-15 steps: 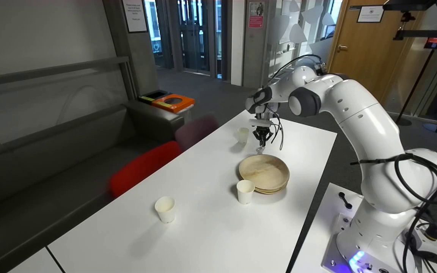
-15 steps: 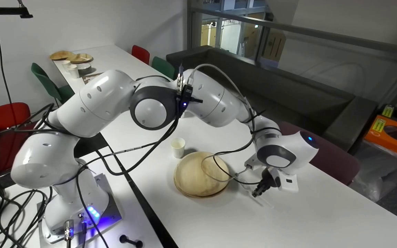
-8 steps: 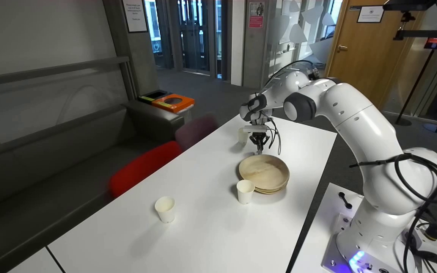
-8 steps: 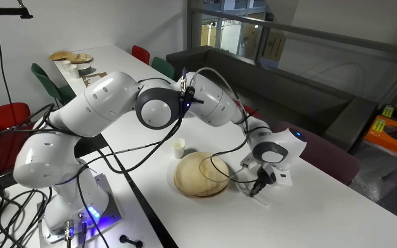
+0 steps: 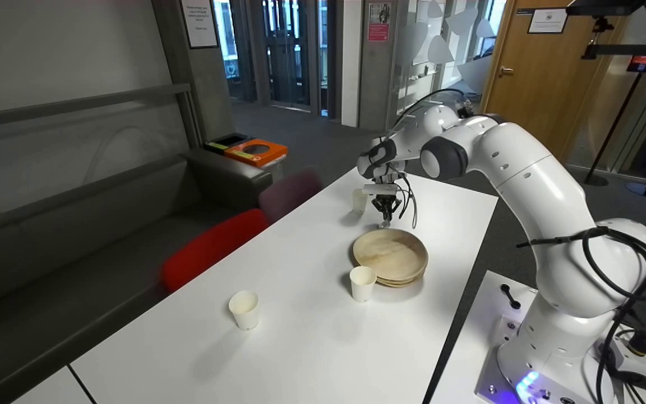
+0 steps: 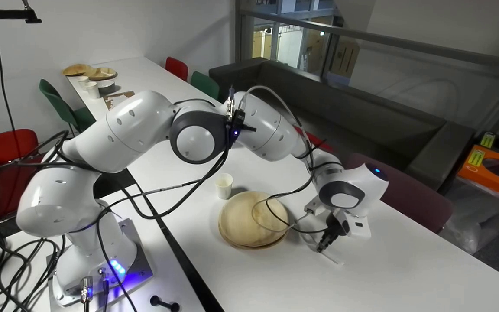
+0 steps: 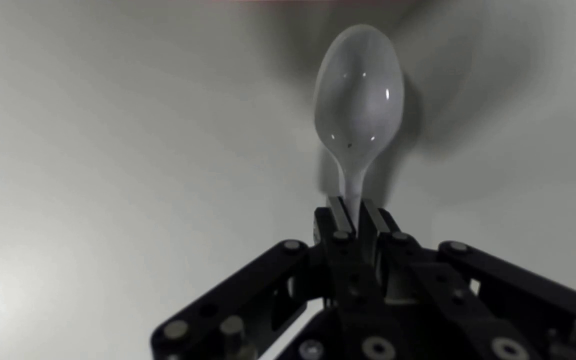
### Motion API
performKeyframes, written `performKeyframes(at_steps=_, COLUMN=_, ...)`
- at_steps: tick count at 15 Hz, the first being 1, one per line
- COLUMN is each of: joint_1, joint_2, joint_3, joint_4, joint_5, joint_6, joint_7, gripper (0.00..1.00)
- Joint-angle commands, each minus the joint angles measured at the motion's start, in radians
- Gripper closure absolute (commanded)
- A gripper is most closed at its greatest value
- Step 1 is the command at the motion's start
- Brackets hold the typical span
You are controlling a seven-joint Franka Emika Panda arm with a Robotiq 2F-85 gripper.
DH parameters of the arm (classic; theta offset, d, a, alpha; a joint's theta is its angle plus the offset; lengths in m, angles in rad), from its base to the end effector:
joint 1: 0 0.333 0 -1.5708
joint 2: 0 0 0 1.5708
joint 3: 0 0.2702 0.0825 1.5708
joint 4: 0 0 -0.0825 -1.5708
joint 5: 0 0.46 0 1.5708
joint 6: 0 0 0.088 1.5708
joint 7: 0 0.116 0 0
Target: Take the spoon off of the wooden plate
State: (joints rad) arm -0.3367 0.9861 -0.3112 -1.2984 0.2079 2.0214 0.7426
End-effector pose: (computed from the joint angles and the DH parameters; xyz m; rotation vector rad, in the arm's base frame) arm 0.6124 -0.4101 0.0631 2.3106 -1.9423 -0.3210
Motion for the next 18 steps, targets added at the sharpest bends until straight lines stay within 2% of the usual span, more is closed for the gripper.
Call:
performKeyframes(at_steps=1, joint_1=-0.013, joint_2=0.016, joint_3=-0.001, joint_4=0.025, joint_5=-0.006, joint_6=0.009, joint_7=0.025, gripper=0.96)
performKeyframes(at_steps=2, joint_1=-0.014, joint_2=0.015, joint_3=-0.001, joint_4=0.024, joint_5=-0.006, joint_6=0.008, joint_7=0.025, gripper=0.87)
performKeyframes(at_steps=3, joint_1=-0.014, joint_2=0.014, joint_3=0.0, joint_4=0.024, joint_5=-0.005, joint_6=0.006, joint_7=0.024, gripper=0.71)
performKeyframes(at_steps=4, joint_1=-0.015, joint_2=0.014, joint_3=0.0, joint_4=0.024, joint_5=-0.005, joint_6=0.005, joint_7=0.024, gripper=0.62)
performKeyframes(at_steps=6, joint_1=-0.013, joint_2=0.014, joint_3=0.0, joint_4=0.023, joint_5=-0.005, joint_6=0.005, joint_7=0.026, gripper=0.54)
performKeyframes(at_steps=10, joint_1=-0.011, joint_2=0.006, joint_3=-0.001, joint_4=0.017, joint_5=-0.006, joint_6=0.008, joint_7=0.025, gripper=0.24)
performKeyframes(at_steps=12, joint_1=0.001, joint_2=-0.028, joint_3=-0.006, joint_4=-0.026, joint_5=0.003, joint_6=0.027, joint_7=0.007, gripper=0.2)
performKeyframes(at_steps=14, joint_1=0.004, joint_2=-0.126, joint_3=0.011, joint_4=-0.122, joint_5=0.019, joint_6=0.047, joint_7=-0.052, gripper=0.13)
performKeyframes(at_steps=15, joint_1=0.004, joint_2=-0.179, joint_3=0.02, joint_4=-0.17, joint_5=0.023, joint_6=0.048, joint_7=-0.093, gripper=0.13)
performKeyframes(at_steps=16, joint_1=0.006, joint_2=-0.228, joint_3=0.024, joint_4=-0.213, joint_5=0.023, joint_6=0.053, joint_7=-0.128, gripper=0.1)
performKeyframes(at_steps=18, joint_1=0.003, joint_2=-0.308, joint_3=0.034, joint_4=-0.268, joint_5=0.021, joint_6=0.045, joint_7=-0.211, gripper=0.04)
